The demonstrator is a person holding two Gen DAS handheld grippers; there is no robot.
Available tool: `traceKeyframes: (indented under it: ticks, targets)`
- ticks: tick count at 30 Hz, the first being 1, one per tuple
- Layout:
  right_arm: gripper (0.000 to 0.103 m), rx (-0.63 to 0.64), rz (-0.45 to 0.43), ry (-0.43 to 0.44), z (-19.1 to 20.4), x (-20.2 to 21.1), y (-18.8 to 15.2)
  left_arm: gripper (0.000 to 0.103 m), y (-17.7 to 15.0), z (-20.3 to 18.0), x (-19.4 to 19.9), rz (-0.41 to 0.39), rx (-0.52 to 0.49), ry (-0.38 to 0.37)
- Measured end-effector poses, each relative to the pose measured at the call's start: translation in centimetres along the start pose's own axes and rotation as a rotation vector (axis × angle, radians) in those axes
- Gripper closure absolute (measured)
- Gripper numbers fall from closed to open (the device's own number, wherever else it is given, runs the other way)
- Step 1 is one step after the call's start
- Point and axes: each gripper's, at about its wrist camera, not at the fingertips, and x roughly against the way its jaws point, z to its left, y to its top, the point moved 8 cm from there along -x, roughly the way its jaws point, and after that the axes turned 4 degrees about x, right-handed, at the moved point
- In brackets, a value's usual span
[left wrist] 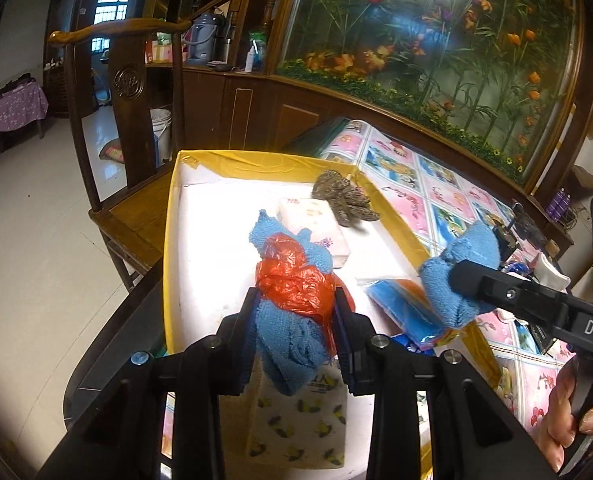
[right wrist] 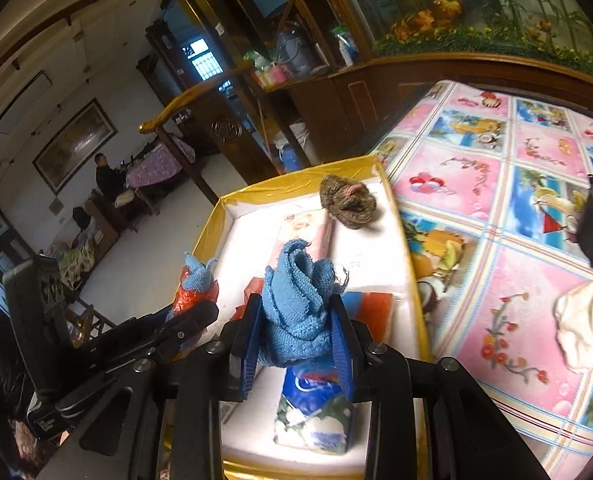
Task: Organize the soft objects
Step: 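Lower both blue cloths into the tray and open both tools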
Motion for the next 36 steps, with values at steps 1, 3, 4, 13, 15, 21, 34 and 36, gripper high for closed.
traceKeyframes:
  ticks: [1,3,4,13,15,21,34,36]
  targets:
    - [0.068,-0.004,0.018,0.000,0.0,-0.7,0.0,0.070,-0.1,0.2,-0.2,0.006,0.003,0.003]
    - [0.068,-0.014,0.046,0.001,0.1,-2.0,-0.1,0.070,-0.1,0.5,-0.4,0.015,0.010,0.009]
    - [0.068,-0.015,0.060,-0.001,0.1,-2.6,-0.1,0.070,-0.2,0.7,-0.5,0.019,0.010,0.011]
    - [0.066,-0.019,0.090,-0.040,-0.3,-4.9,0.3,0.070,-0.4,1.4,-0.6,0.033,0.021,0.016]
    - [0.064,-0.021,0.092,-0.043,-0.4,-5.1,0.3,0.069,-0.5,1.5,-0.7,0.039,0.023,0.017]
    - [0.055,-0.022,0.092,-0.048,-0.7,-5.1,0.4,0.049,-0.3,1.4,-0.4,0.026,0.018,0.021]
    - [0.054,-0.079,0.000,-0.017,-3.4,0.6,-0.1,0.048,-0.4,-1.7,0.7,0.011,-0.037,-0.002]
    - [0.054,-0.091,-0.010,-0.020,-4.1,1.6,-0.4,0.048,-0.4,-2.7,0.9,0.009,-0.053,-0.008]
